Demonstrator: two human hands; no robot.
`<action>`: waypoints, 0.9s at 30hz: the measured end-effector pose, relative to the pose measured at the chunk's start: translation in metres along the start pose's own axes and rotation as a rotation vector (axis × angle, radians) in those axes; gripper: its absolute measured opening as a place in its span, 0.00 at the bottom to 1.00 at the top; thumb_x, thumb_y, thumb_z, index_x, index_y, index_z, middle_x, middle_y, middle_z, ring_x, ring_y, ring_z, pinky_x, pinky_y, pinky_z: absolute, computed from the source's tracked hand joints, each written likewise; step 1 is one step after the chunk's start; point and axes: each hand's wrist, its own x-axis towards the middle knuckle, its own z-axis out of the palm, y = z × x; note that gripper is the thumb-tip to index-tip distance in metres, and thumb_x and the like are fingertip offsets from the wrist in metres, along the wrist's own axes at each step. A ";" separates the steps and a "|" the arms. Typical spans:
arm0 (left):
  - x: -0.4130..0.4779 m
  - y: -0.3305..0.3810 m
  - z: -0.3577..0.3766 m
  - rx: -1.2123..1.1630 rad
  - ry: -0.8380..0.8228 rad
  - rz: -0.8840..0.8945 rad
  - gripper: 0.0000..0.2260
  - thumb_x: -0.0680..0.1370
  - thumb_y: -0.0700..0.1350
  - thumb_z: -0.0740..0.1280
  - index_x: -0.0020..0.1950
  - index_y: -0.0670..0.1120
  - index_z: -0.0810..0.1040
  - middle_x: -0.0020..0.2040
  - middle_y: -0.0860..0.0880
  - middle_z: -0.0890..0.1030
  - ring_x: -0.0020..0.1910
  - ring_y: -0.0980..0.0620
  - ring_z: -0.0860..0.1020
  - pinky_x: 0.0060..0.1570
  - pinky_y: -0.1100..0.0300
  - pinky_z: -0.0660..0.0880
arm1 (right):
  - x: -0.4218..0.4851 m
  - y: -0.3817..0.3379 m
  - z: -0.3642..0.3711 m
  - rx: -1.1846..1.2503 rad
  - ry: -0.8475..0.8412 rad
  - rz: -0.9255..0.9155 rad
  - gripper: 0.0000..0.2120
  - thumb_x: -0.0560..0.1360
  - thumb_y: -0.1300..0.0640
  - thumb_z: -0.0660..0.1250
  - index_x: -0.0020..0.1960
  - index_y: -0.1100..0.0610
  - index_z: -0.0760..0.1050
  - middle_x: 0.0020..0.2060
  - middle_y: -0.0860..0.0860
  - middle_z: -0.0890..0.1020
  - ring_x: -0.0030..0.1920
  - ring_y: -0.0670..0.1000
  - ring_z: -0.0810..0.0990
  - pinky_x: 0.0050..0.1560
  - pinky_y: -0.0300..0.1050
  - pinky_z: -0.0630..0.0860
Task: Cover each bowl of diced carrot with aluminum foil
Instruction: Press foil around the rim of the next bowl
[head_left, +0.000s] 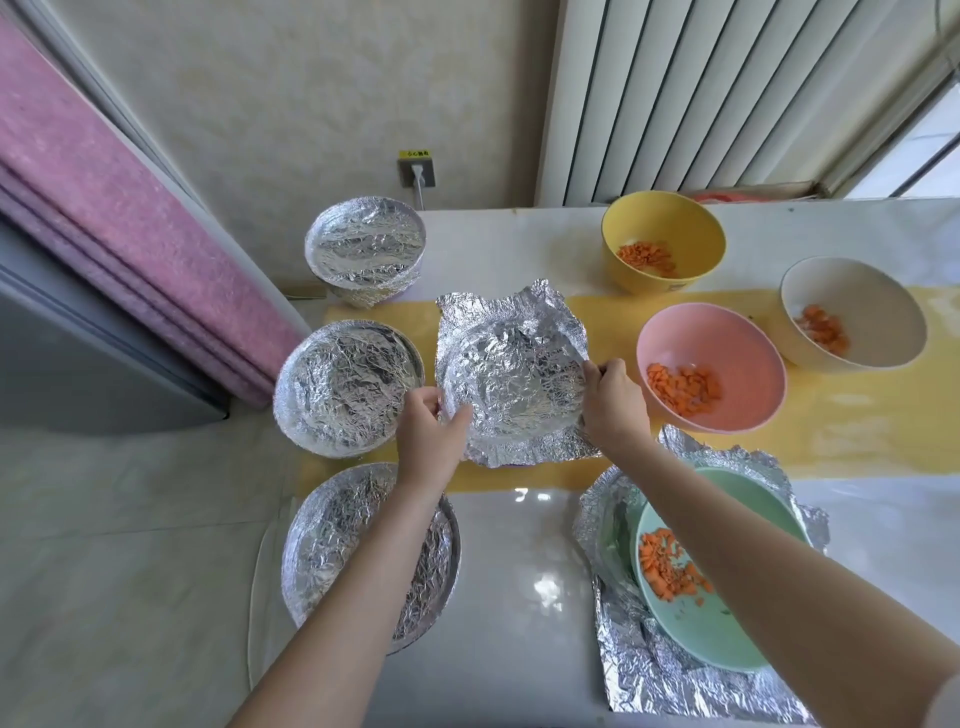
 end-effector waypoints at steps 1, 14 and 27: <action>-0.001 0.001 0.002 0.011 0.020 0.013 0.20 0.76 0.45 0.68 0.65 0.42 0.67 0.54 0.49 0.72 0.48 0.54 0.71 0.38 0.68 0.66 | 0.000 0.002 0.001 0.007 -0.004 0.004 0.16 0.82 0.48 0.50 0.53 0.61 0.66 0.40 0.57 0.79 0.38 0.56 0.78 0.36 0.47 0.70; -0.002 -0.003 0.008 0.086 0.044 0.034 0.07 0.79 0.43 0.63 0.46 0.39 0.71 0.34 0.50 0.70 0.29 0.54 0.67 0.23 0.71 0.65 | -0.004 0.016 -0.011 0.011 0.010 -0.004 0.15 0.82 0.49 0.53 0.52 0.61 0.67 0.36 0.56 0.77 0.37 0.57 0.79 0.34 0.48 0.71; -0.004 -0.001 0.022 0.247 0.068 0.087 0.09 0.83 0.41 0.52 0.54 0.36 0.67 0.37 0.50 0.66 0.31 0.56 0.64 0.27 0.63 0.62 | -0.004 0.011 -0.017 0.005 0.049 -0.008 0.08 0.82 0.59 0.53 0.52 0.63 0.67 0.40 0.58 0.77 0.37 0.57 0.76 0.36 0.53 0.73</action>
